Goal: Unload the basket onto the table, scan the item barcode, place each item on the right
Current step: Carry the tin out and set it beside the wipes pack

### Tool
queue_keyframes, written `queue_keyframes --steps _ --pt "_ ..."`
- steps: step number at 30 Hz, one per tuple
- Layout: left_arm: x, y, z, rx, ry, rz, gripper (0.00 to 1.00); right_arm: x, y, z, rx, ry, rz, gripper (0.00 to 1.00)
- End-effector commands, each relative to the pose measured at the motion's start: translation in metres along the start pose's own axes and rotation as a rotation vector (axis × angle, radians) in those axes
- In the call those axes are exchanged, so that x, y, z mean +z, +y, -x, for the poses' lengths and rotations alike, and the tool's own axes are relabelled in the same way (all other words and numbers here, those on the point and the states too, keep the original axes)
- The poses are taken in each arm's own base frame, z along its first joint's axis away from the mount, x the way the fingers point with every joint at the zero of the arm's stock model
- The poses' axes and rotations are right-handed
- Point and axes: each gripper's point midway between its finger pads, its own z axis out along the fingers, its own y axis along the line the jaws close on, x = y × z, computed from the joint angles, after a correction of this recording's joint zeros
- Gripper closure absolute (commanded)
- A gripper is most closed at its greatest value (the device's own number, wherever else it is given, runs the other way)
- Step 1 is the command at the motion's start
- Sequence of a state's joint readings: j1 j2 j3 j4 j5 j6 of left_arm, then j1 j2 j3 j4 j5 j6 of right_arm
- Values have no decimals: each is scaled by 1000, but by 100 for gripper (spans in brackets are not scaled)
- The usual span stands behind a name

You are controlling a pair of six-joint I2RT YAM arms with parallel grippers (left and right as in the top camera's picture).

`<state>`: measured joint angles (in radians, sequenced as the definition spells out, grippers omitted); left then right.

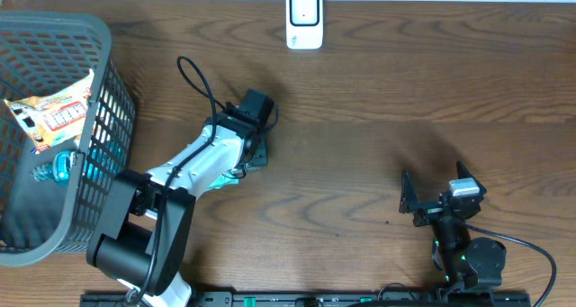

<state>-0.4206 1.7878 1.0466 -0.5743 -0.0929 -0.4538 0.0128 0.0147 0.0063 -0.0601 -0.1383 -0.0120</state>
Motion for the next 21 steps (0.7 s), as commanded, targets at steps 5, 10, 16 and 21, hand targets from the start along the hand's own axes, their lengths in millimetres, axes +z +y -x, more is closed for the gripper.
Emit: queue_keyframes --steps 5,10,16,21 --pt "6 21 -17 105 49 86 43 0 2 0 -5 -3 8 1" --pt "5 20 -19 216 63 84 43 0 2 0 -5 -3 8 1" --pt "5 -5 -17 254 31 1 43 0 2 0 -5 -3 8 1" --pt "4 -15 -14 161 4 -19 35 0 2 0 -5 -3 8 1"
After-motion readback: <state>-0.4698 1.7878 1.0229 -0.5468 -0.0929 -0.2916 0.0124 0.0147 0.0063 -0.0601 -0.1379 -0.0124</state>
